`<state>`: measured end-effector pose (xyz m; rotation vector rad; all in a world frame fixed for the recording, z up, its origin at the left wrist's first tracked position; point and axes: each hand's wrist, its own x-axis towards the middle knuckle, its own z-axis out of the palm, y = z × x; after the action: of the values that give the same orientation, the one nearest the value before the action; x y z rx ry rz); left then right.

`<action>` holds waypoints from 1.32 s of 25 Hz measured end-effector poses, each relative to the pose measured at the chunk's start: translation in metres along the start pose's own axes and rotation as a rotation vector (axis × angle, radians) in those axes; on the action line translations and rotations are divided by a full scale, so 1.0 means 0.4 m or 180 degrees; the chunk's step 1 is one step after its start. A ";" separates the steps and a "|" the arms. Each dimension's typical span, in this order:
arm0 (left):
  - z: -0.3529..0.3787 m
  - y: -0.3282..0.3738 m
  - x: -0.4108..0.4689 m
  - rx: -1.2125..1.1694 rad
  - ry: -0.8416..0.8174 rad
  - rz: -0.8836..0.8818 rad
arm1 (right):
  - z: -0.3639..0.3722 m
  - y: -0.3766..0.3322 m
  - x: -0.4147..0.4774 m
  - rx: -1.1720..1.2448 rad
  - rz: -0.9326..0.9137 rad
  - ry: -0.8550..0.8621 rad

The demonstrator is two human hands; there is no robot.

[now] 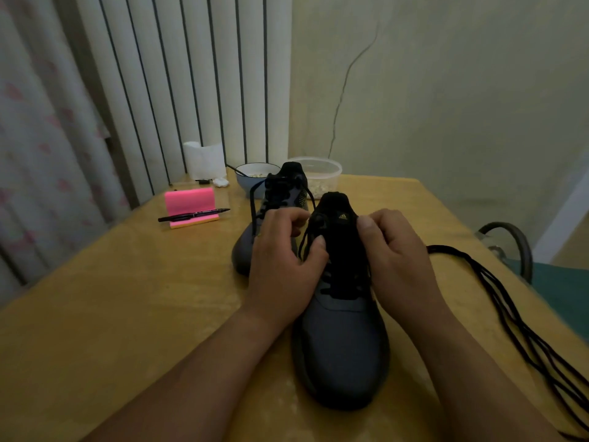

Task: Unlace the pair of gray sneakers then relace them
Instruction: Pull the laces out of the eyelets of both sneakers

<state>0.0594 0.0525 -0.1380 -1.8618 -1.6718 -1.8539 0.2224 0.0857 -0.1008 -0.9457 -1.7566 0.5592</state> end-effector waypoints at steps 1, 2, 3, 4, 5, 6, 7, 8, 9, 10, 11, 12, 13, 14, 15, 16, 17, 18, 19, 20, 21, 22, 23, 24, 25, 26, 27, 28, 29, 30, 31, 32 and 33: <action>0.000 0.001 0.000 -0.0017 -0.0034 -0.0024 | -0.002 -0.003 -0.002 0.0021 0.0128 -0.0085; 0.000 0.001 0.000 -0.0027 -0.0071 -0.0048 | -0.006 -0.006 -0.004 0.0143 0.0240 -0.0167; -0.001 0.002 -0.001 -0.0027 -0.0096 -0.0068 | -0.012 -0.006 -0.005 0.0442 0.0374 -0.0236; -0.001 0.002 -0.002 -0.0019 -0.0105 -0.0083 | -0.020 -0.004 -0.001 0.0948 0.0526 -0.0272; -0.001 0.003 -0.002 -0.0009 -0.0105 -0.0094 | -0.032 -0.001 0.006 0.1601 0.0674 -0.0296; -0.001 0.003 -0.003 0.0002 -0.0103 -0.0108 | -0.043 0.005 0.014 0.2074 0.0777 -0.0322; -0.002 0.004 -0.003 0.0009 -0.0098 -0.0120 | -0.051 0.011 0.020 0.2173 0.0795 -0.0375; -0.003 0.005 -0.003 0.0010 -0.0089 -0.0126 | -0.058 0.012 0.022 0.1843 0.0753 -0.0456; -0.002 0.005 -0.003 0.0005 -0.0080 -0.0124 | -0.061 0.016 0.024 0.1280 0.0670 -0.0537; -0.002 0.005 -0.004 -0.0006 -0.0075 -0.0117 | -0.059 0.013 0.025 0.0770 0.0586 -0.0618; -0.002 0.005 -0.005 -0.0016 -0.0080 -0.0115 | -0.057 0.017 0.027 0.0534 0.0536 -0.0632; -0.001 0.005 -0.006 -0.0024 -0.0092 -0.0117 | -0.058 0.015 0.030 0.0661 0.0547 -0.0546; -0.001 0.003 -0.005 -0.0024 -0.0105 -0.0125 | -0.066 0.015 0.038 0.1281 0.0709 -0.0363; 0.000 0.001 -0.005 -0.0018 -0.0116 -0.0137 | -0.079 0.012 0.046 0.2258 0.0988 -0.0123; 0.000 -0.001 -0.006 -0.0005 -0.0122 -0.0149 | -0.093 0.018 0.053 0.3229 0.1260 0.0128; 0.000 -0.001 -0.005 0.0008 -0.0123 -0.0150 | -0.107 0.028 0.062 0.3929 0.1483 0.0389; 0.001 -0.001 -0.005 0.0019 -0.0134 -0.0142 | -0.117 0.044 0.064 0.4184 0.1714 0.0623; 0.000 -0.001 -0.005 0.0031 -0.0159 -0.0120 | -0.120 0.054 0.061 0.4022 0.1955 0.0715; -0.001 0.000 -0.005 0.0047 -0.0196 -0.0091 | -0.115 0.066 0.057 0.3319 0.2160 0.0689; -0.003 0.002 -0.006 0.0066 -0.0228 -0.0053 | -0.108 0.073 0.052 0.2283 0.2304 0.0568; -0.005 0.002 -0.005 0.0086 -0.0232 0.0000 | -0.101 0.078 0.045 0.1158 0.2330 0.0402; -0.004 0.001 -0.004 0.0096 -0.0217 0.0062 | -0.096 0.085 0.035 0.0179 0.2206 0.0361; -0.004 0.002 -0.003 0.0100 -0.0201 0.0118 | -0.092 0.091 0.027 -0.0436 0.1861 0.0483; -0.005 0.004 0.000 0.0107 -0.0196 0.0172 | -0.092 0.088 0.022 -0.0669 0.1440 0.0758; -0.006 0.007 0.002 0.0131 -0.0203 0.0235 | -0.094 0.082 0.018 -0.0632 0.1075 0.0994; -0.007 0.009 0.005 0.0172 -0.0211 0.0312 | -0.093 0.078 0.014 -0.0517 0.0858 0.1115; -0.009 0.010 0.007 0.0218 -0.0216 0.0391 | -0.088 0.079 0.010 -0.0470 0.0780 0.1141; -0.010 0.010 0.010 0.0255 -0.0219 0.0455 | -0.083 0.072 0.006 -0.0528 0.0746 0.1158; -0.010 0.011 0.012 0.0276 -0.0221 0.0495 | -0.080 0.069 0.003 -0.0549 0.0776 0.1200; -0.009 0.011 0.012 0.0275 -0.0220 0.0504 | -0.082 0.067 0.003 -0.0444 0.0878 0.1243; -0.009 0.014 0.012 0.0245 -0.0221 0.0475 | -0.087 0.064 0.007 -0.0203 0.1065 0.1262; -0.009 0.018 0.011 0.0181 -0.0232 0.0399 | -0.093 0.060 0.012 0.0184 0.1366 0.1247; -0.009 0.024 0.011 0.0089 -0.0265 0.0277 | -0.100 0.061 0.017 0.0631 0.1666 0.1256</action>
<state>0.0619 0.0488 -0.1278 -1.9926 -1.6035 -1.7348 0.2664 0.1030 -0.1000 -1.2808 -1.0784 0.7986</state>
